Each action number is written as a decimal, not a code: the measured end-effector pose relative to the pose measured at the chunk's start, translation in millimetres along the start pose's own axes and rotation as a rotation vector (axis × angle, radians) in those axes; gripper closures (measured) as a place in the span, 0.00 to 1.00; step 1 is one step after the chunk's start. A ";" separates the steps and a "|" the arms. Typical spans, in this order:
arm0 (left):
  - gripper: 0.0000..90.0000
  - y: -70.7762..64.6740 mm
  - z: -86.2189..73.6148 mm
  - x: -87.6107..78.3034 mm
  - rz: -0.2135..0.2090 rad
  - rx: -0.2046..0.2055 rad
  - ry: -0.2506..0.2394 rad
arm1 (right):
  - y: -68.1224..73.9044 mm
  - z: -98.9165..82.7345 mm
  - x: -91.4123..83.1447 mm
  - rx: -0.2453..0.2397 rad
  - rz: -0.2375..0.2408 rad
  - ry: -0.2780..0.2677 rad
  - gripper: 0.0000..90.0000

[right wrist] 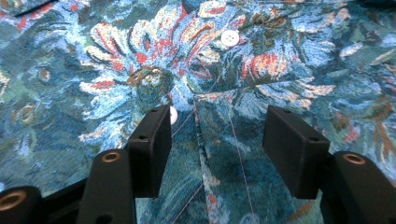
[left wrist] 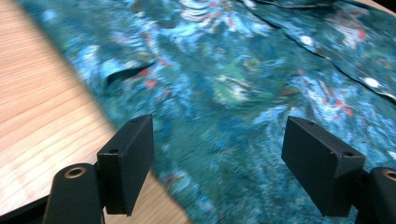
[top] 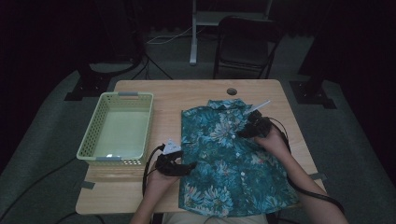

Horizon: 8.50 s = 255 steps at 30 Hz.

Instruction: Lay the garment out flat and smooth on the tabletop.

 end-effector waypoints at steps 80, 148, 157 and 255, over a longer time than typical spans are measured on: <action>0.23 -6.3 -14.6 2.1 0.042 0.059 0.048 | -195.6 -77.0 -59.9 0.538 -0.258 -0.067 0.75; 0.23 -7.1 -14.9 3.0 0.062 0.071 0.050 | -27.9 -233.1 -81.7 0.488 -0.351 -0.308 0.16; 0.23 -7.0 -14.9 3.0 0.066 0.071 0.051 | -17.2 -246.9 -89.8 0.509 -0.393 -0.334 0.16; 0.99 96.0 129.8 59.7 0.252 0.110 -0.019 | -15.7 -252.4 -77.0 0.454 -0.461 -0.470 0.15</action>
Point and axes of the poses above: each handheld gripper's, and its own axes: x roughly forward along the jaws, z roughly out of its top, y roughly to its left, the point moved 9 cm from there along x, roughly forward along the jaws, and after that the axes turned 9 degrees about y, right-handed, at the moved point
